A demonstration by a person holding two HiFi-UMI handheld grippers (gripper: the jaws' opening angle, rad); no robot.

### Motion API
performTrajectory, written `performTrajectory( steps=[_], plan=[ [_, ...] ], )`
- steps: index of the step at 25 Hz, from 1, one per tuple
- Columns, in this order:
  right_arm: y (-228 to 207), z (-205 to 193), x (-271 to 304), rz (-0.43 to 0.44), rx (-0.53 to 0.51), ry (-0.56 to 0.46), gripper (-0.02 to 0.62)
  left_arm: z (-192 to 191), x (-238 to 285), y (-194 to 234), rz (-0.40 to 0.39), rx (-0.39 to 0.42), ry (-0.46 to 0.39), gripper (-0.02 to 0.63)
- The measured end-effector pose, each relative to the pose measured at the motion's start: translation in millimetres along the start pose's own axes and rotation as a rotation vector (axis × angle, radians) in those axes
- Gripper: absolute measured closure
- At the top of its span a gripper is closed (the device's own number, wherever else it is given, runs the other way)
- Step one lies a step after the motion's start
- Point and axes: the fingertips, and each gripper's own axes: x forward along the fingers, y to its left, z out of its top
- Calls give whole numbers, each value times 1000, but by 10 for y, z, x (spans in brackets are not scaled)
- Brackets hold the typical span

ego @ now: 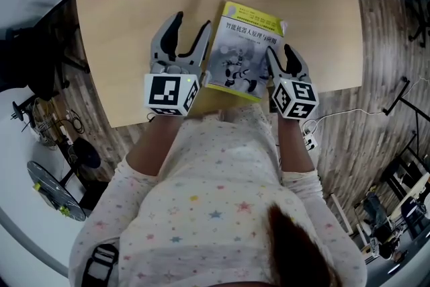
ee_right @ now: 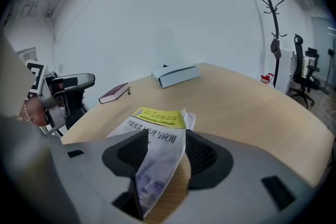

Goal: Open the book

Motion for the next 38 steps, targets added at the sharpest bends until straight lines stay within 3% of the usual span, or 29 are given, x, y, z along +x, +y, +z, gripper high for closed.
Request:
performTrajectory(
  steps=[6, 20, 29, 35, 38],
  plan=[
    [-68, -152, 62, 3, 73, 31, 382, -73, 14, 20, 6, 3, 17, 367],
    [-82, -282, 146, -12, 100, 92, 429, -253, -61, 93, 15, 1, 61, 367],
    [-65, -181, 75, -12, 77, 70, 466, -232, -88, 118, 21, 3, 53, 367],
    [-102, -136, 19, -19, 80, 66, 542, -184, -148, 139, 35, 6, 45, 367],
    [-94, -96, 15, -26, 43, 62, 547, -165, -184, 162, 49, 5, 38, 367]
  ],
)
